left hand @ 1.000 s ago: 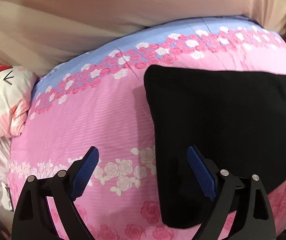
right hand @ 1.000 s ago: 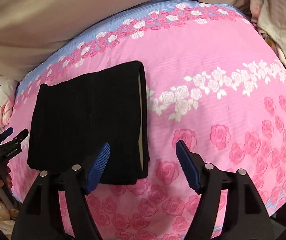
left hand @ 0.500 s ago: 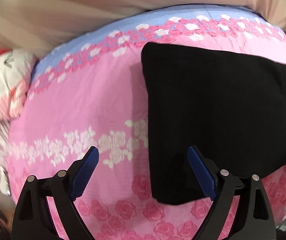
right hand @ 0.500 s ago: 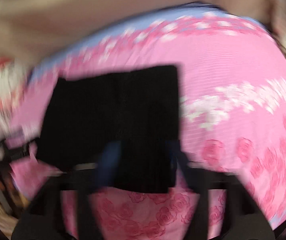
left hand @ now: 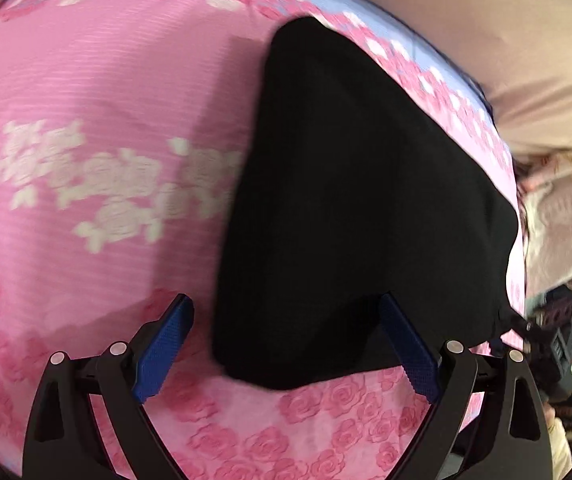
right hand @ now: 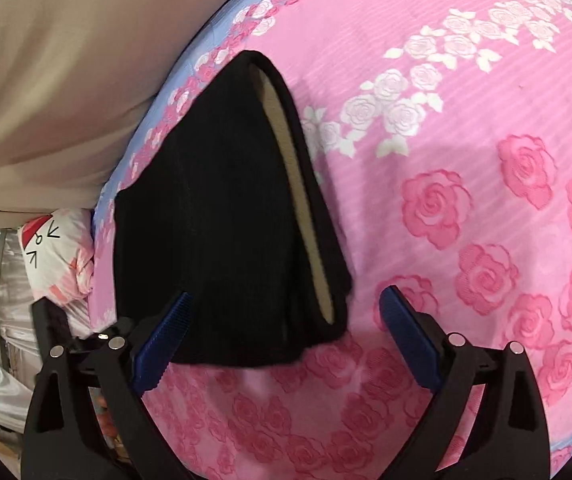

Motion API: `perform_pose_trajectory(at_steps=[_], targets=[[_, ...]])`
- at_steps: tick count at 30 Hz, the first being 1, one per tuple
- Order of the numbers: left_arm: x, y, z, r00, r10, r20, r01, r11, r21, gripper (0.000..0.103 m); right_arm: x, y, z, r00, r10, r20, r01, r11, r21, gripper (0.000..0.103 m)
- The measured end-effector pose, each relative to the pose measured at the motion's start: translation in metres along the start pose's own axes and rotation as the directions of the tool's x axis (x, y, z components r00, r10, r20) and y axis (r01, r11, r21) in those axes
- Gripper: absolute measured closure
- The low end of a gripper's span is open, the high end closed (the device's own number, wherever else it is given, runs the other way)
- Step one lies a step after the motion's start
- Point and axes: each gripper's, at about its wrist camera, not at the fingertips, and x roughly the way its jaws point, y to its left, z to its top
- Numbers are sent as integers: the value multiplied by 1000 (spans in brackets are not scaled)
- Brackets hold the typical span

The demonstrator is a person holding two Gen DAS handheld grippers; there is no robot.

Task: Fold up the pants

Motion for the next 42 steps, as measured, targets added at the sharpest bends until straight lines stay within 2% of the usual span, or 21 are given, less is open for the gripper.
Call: perform_pose_trajectory(at_steps=[4, 6, 7, 8, 9, 11, 15, 18, 19, 21, 22, 26, 27, 29, 30, 31, 32, 34, 36, 40, 42], targets=[[10, -14, 2, 999, 34, -1, -34, 997, 63, 5, 8, 9, 0, 1000, -5, -3, 5, 999, -42, 11], [14, -22, 1, 998, 58, 7, -58, 993, 100, 7, 10, 13, -1, 999, -42, 0, 42, 997, -60, 21], [15, -24, 2, 999, 45, 4, -45, 993, 110, 7, 9, 12, 0, 998, -62, -2, 62, 997, -55, 35], [15, -26, 2, 1000, 27, -1, -27, 993, 116, 13, 7, 9, 2, 998, -60, -8, 59, 998, -31, 55], [14, -29, 1, 1000, 31, 2, -31, 992, 123, 20, 4, 1, 6, 1000, -14, -23, 14, 1000, 26, 67], [9, -31, 0, 999, 35, 5, -36, 990, 138, 32, -3, 3, 7, 999, 16, -37, -14, 999, 40, 72], [-7, -28, 0, 1000, -1, 9, 0, 988, 158, 67, -24, 29, 9, 999, 28, -44, -29, 999, -31, 75], [-20, -19, -3, 998, -60, 9, 58, 987, 152, 71, -34, 40, 4, 999, 15, -35, -18, 995, -97, 75], [-22, -15, -4, 998, -70, 10, 67, 987, 145, 70, -31, 40, 1, 999, -20, -32, 16, 991, -134, 67], [-17, -8, -5, 999, -35, 20, 32, 990, 141, 55, -16, 33, -3, 993, -117, -34, 110, 981, -161, 53], [-16, -6, -7, 999, -22, 27, 18, 990, 141, 54, -8, 26, -4, 987, -156, -36, 149, 977, -153, 49], [-7, -10, -4, 998, 26, 49, -33, 989, 147, 30, 11, 20, -3, 991, -132, 0, 130, 977, -171, 33], [0, -17, -3, 998, 31, 48, -39, 987, 158, 20, 14, 22, -1, 994, -110, 14, 110, 975, -191, 34], [11, -20, -2, 998, 58, 40, -63, 987, 145, 17, 18, 26, 4, 998, -65, -20, 59, 975, -214, 64], [17, -21, -1, 999, 31, 39, -36, 992, 122, 17, 18, 29, 9, 998, -50, -40, 40, 975, -218, 68], [16, -26, -3, 997, 31, 75, -39, 993, 113, 21, 16, 33, 13, 997, -44, -60, 29, 973, -228, 71], [18, -33, -5, 996, 21, 83, -32, 992, 125, 41, 13, 35, 16, 996, -29, -79, 10, 973, -230, 73], [12, -46, -7, 994, 32, 101, -46, 990, 136, 55, -5, 40, 20, 993, 40, -113, -63, 975, -213, 74], [1, -55, -11, 993, 32, 112, -48, 989, 138, 78, -24, 49, 17, 986, 65, -152, -98, 971, -218, 75], [-37, -59, -36, 995, -55, 84, 45, 992, 114, 81, -56, 46, -13, 969, 48, -241, -109, 963, -248, 75], [-47, -60, -64, 997, -55, 49, 47, 987, 155, 77, -49, 21, -35, 964, -34, -265, -39, 963, -266, 70]])
